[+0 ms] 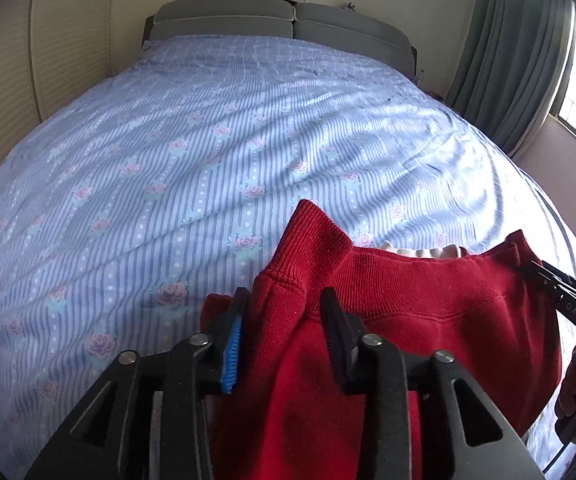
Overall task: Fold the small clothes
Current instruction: 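Fold the hem toward the collar with both grippers and release, then open both grippers and pull back from the folded red sweatshirt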
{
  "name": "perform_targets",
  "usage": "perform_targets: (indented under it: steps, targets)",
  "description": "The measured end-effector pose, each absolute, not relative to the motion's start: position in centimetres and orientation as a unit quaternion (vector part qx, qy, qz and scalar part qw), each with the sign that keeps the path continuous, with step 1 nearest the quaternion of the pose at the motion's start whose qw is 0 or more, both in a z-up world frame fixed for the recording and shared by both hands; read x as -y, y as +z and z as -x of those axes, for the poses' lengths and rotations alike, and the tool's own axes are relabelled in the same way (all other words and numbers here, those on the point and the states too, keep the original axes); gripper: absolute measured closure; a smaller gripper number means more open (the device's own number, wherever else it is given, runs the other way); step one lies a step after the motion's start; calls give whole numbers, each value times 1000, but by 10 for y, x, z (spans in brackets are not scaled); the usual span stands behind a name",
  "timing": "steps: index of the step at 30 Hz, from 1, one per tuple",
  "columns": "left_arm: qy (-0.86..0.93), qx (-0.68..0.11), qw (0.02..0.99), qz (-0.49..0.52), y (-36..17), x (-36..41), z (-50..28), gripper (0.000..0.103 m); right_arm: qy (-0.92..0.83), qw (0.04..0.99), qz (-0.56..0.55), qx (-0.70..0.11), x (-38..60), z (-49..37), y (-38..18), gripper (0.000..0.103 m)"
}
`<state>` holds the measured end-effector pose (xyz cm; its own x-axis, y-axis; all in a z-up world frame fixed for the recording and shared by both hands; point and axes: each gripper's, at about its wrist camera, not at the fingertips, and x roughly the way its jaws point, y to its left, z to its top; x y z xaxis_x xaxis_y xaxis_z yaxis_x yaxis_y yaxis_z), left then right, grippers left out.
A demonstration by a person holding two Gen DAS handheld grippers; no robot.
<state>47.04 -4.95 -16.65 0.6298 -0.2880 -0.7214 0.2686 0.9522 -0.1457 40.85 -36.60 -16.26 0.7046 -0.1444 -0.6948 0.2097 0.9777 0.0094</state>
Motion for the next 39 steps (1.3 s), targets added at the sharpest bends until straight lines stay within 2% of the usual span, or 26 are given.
perform_targets:
  steps: [1,4,5,9,17,19,21,33,36,37,39]
  targets:
    - [-151,-391,908,8,-159,51,-462,49,-100,926,-44,-362,365,-402,-156,62]
    - [-153,-360,920,-4,-140,57,-434,44,-92,939,-51,-327,357,-378,-136,46]
    - [-156,-352,923,-10,-136,61,-424,43,-85,944,-50,-315,352,-368,-131,43]
    - [-186,-338,922,-20,-134,82,-393,41,-62,951,-31,-303,327,-345,-129,43]
    - [-155,-382,911,-23,-186,81,-393,41,-65,928,-35,-365,319,-342,-172,43]
    - [-152,-381,912,-21,-192,76,-395,35,-70,920,-39,-383,324,-346,-183,43]
    - [-153,-380,912,-24,-193,76,-395,35,-70,917,-46,-390,328,-346,-190,41]
    - [-135,-369,920,-13,-155,69,-365,34,-86,925,-55,-365,322,-320,-155,40]
    - [-127,-357,925,-12,-140,65,-347,26,-91,928,-57,-358,320,-304,-143,31]
    - [-124,-351,928,-12,-135,63,-339,20,-96,929,-57,-354,320,-297,-139,30]
    - [-116,-341,933,-10,-127,59,-325,18,-100,931,-61,-347,320,-283,-134,29]
